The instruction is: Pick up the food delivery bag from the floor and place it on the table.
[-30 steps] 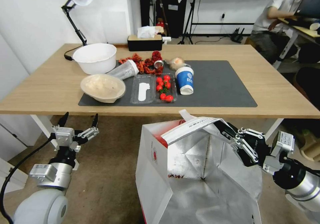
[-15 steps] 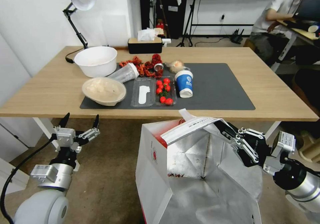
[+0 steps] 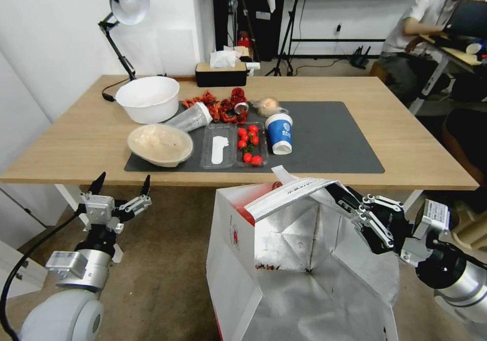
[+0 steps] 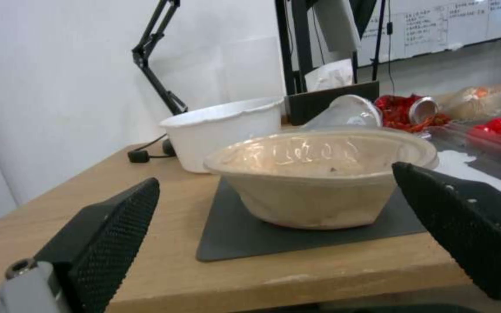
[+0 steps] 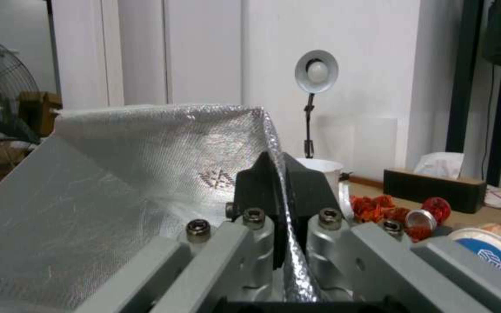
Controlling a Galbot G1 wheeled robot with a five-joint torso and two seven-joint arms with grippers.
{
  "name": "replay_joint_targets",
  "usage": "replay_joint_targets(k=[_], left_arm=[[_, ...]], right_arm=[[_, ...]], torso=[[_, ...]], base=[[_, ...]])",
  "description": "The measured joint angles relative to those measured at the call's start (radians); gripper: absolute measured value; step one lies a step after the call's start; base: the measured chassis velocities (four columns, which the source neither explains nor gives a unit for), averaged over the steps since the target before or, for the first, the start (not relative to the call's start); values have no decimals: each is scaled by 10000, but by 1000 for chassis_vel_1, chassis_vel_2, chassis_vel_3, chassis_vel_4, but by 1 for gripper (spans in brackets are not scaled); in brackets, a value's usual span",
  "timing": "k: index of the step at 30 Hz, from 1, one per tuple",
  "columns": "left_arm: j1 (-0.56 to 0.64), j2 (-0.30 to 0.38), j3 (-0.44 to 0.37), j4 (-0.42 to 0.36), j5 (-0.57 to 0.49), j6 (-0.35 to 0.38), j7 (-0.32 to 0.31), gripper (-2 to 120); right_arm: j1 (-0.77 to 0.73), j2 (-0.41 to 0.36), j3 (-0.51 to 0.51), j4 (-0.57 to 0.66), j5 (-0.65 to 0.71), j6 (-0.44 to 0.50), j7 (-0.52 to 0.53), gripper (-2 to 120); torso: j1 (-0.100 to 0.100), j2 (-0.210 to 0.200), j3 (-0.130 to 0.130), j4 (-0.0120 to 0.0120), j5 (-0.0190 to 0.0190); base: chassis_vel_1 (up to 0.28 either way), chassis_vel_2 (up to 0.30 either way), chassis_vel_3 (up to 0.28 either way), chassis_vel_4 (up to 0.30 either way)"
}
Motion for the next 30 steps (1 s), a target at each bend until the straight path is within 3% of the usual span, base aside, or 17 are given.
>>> replay_joint_targets(k=[30], left_arm=[[-102, 57, 83, 174, -168, -151, 8, 100]], right_arm=[[13, 58, -48, -74, -58, -12, -23, 0]], torso=[[615, 1416, 804, 1, 0]], base=[[0, 0, 0, 0]])
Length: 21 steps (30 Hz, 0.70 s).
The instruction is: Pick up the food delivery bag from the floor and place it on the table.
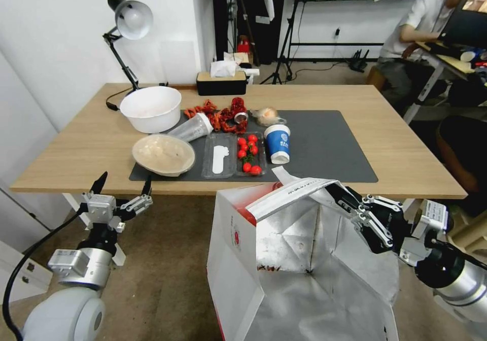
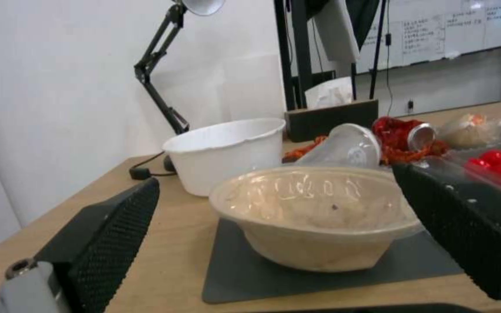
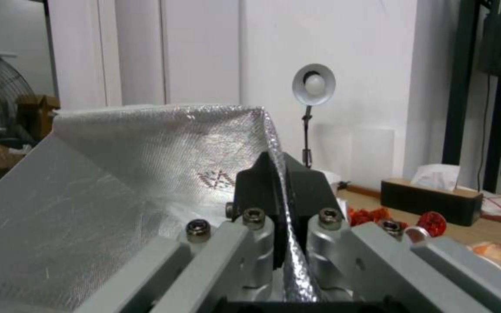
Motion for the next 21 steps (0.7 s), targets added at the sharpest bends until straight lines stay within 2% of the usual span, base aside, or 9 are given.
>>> replay_joint_targets(k=[9, 21], left_arm=[[24, 10, 45, -65, -148, -117, 10, 100], [-48, 10, 17, -73, -87, -112, 16, 100]], right_arm=[[-46, 15, 18, 55, 0, 19, -11, 0], [-81, 13, 49, 99, 79, 18, -23, 0]], torso=[[184, 420, 236, 0, 1], [188, 421, 237, -1, 0]], base=[[0, 0, 0, 0], [0, 0, 0, 0]])
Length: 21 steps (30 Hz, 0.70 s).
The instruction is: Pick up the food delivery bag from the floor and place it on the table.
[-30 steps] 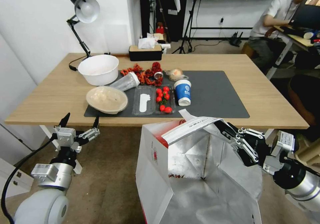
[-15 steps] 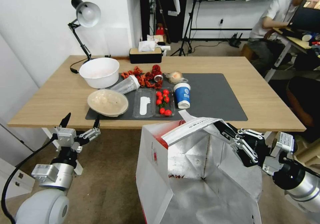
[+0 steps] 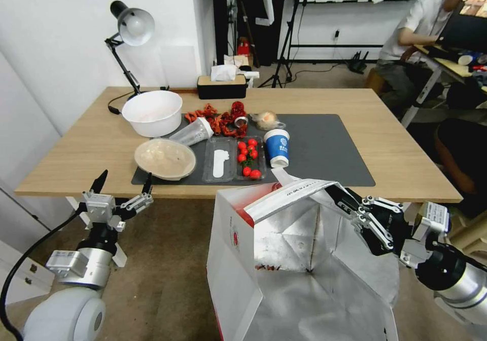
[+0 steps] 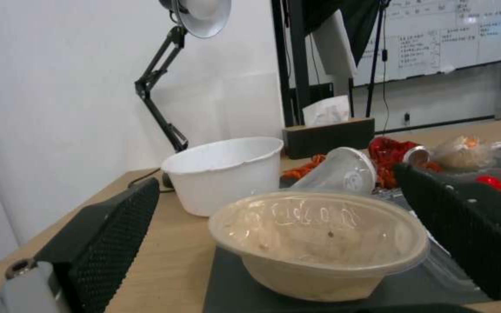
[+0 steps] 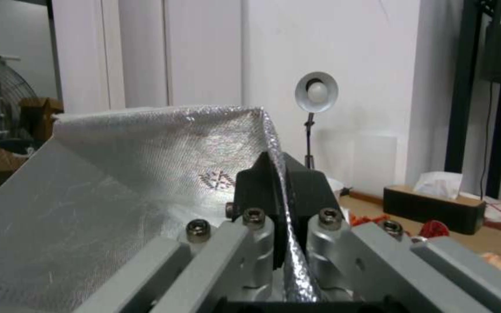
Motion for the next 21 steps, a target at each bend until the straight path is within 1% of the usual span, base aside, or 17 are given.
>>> replay_joint_targets(k=[7, 11, 12, 15, 16, 17, 19, 20, 21], left_arm=[[7, 5, -28, 28, 5, -25, -22, 100], [18, 17, -78, 65, 8, -69, -31, 100], [18, 17, -78, 65, 8, -69, -31, 100], [-23, 17, -3, 75, 46, -72, -37, 100], [-23, 17, -3, 75, 46, -72, -37, 100], [-64, 27, 51, 91, 61, -69, -37, 100], [-141, 74, 172, 137, 90, -48, -31, 100], [-168, 107, 244, 178, 114, -44, -26, 100], [-168, 107, 244, 178, 114, -44, -26, 100]], right_arm=[[145, -58, -73, 43, 346, -73, 180, 0], [296, -157, -222, 170, 912, 36, 869, 0], [296, -157, -222, 170, 912, 36, 869, 0], [535, -251, -402, 372, 1240, 462, 2355, 0], [535, -251, -402, 372, 1240, 462, 2355, 0], [569, -255, -411, 416, 1261, 565, 2708, 0], [686, -262, -436, 535, 1334, 805, 3805, 0], [781, -272, -458, 617, 1397, 873, 4437, 0], [781, -272, -458, 617, 1397, 873, 4437, 0]], torso=[[-16, -31, -18, 1, 0], [-23, -50, -28, 1, 0], [-23, -50, -28, 1, 0], [-30, -64, -37, 4, 0], [-30, -64, -37, 4, 0], [-32, -66, -38, 4, 0], [-34, -73, -41, -2, 0], [-36, -76, -43, 0, 0], [-36, -76, -43, 0, 0]], base=[[0, 0, 0, 0], [0, 0, 0, 0], [0, 0, 0, 0], [0, 0, 0, 0], [0, 0, 0, 0], [0, 0, 0, 0], [0, 0, 0, 0], [0, 0, 0, 0], [0, 0, 0, 0]])
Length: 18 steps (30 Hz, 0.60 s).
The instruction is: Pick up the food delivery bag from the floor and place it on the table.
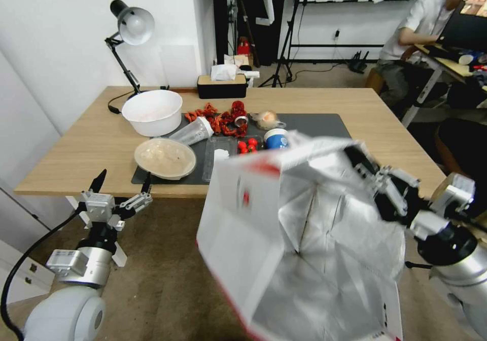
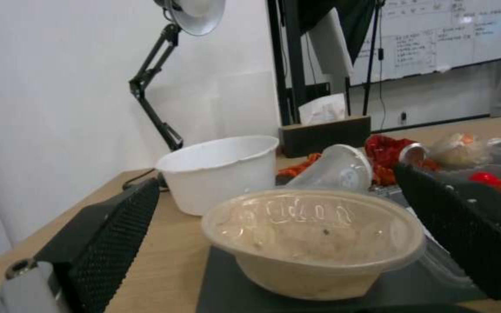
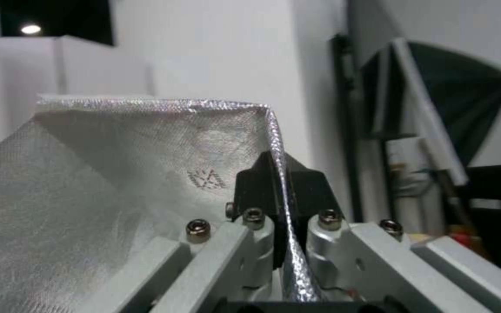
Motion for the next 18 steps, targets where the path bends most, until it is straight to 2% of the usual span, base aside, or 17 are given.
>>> replay_joint_targets(k=[2, 4, 7, 8, 10, 11, 13, 18], left_arm=[[-105, 73, 116, 81, 14, 10, 3, 100], [-138, 104, 144, 111, 14, 18, 5, 100], [-232, 218, 209, 208, 11, 31, 9, 100], [-232, 218, 209, 208, 11, 31, 9, 100], [-223, 233, 209, 226, 11, 26, 9, 100], [-223, 233, 209, 226, 11, 26, 9, 100], [-201, 211, 218, 191, 35, 23, 15, 100], [-193, 169, 277, 115, 107, 26, 34, 100]], right_arm=[[143, 23, -10, 196, 127, 28, 1121, 0], [200, 34, -9, 241, 158, 36, 1427, 0], [446, 69, -4, 327, 206, 96, 2469, 0], [446, 69, -4, 327, 206, 96, 2469, 0], [763, 21, -17, 250, 237, 143, 3252, 0], [763, 21, -17, 250, 237, 143, 3252, 0], [1322, -70, 6, -23, 386, 164, 4002, 0], [1746, -240, 24, -416, 586, 283, 4385, 0]], torso=[[-2, -5, -3, 1, -1], [-3, -7, -4, -1, -1], [-5, -13, -8, -2, 0], [-5, -13, -8, -2, 0], [-8, -17, -10, 0, -1], [-8, -17, -10, 0, -1], [-10, -21, -12, 2, 0], [-10, -24, -14, 0, 0]], base=[[0, 0, 0, 0], [0, 0, 0, 0], [0, 0, 0, 0], [0, 0, 0, 0], [0, 0, 0, 0], [0, 0, 0, 0], [0, 0, 0, 0], [0, 0, 0, 0]])
